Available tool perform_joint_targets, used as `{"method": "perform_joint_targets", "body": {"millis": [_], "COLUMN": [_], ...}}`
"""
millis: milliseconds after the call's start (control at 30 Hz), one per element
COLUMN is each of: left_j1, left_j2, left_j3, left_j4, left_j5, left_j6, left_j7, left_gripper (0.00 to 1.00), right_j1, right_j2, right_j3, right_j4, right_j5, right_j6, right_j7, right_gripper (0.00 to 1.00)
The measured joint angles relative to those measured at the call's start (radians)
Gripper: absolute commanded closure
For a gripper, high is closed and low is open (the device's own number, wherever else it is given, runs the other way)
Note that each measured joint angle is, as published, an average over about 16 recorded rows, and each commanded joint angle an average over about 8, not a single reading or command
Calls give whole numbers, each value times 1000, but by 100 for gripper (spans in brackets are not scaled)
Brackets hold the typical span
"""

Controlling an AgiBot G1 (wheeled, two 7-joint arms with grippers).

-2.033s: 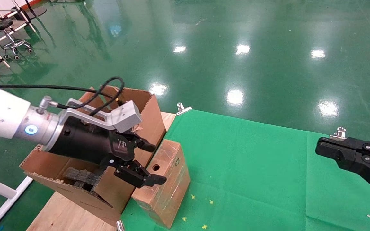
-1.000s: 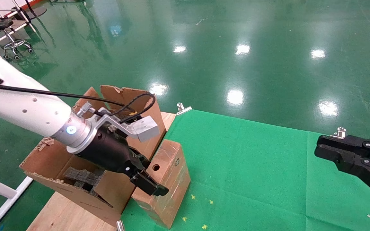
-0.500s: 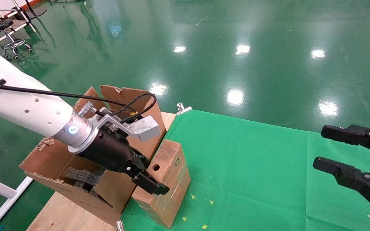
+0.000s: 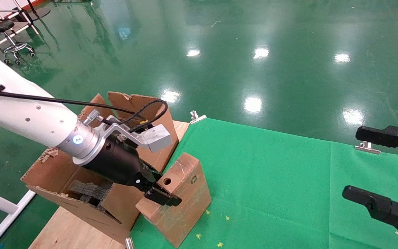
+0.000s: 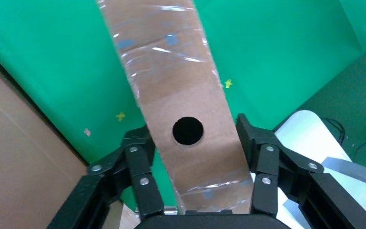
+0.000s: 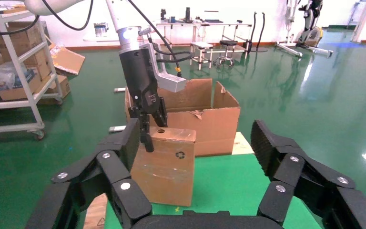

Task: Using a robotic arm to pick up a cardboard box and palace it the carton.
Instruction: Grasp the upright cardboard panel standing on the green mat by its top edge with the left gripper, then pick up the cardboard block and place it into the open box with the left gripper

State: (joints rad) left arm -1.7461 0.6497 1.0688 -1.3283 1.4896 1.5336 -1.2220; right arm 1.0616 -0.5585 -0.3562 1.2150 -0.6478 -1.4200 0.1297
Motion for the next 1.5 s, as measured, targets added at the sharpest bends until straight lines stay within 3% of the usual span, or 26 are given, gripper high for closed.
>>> {"method": "perform_joint_targets", "body": {"millis": [400,667,1100,1500], "left_j1": [-33,-159,-442,-476], "left_j2": [-11,-34,-45,-70], "left_j3": [-20,-80,-118,-102], "left_j4": [16,105,479,841], "left_j5": [-9,-3,201,294], "left_j6": [-6,-14,-35,-114], "left_j7": [25,123,405,599], "left_gripper": [100,100,100,100], "right_j1": [0,0,0,0], "right_j2": [0,0,0,0], "right_j3": [0,0,0,0], "right_j4": [0,0,0,0], "right_j5": [0,0,0,0], "right_j6": [0,0,0,0], "right_j7": [0,0,0,0], "right_gripper": [0,0,0,0]}}
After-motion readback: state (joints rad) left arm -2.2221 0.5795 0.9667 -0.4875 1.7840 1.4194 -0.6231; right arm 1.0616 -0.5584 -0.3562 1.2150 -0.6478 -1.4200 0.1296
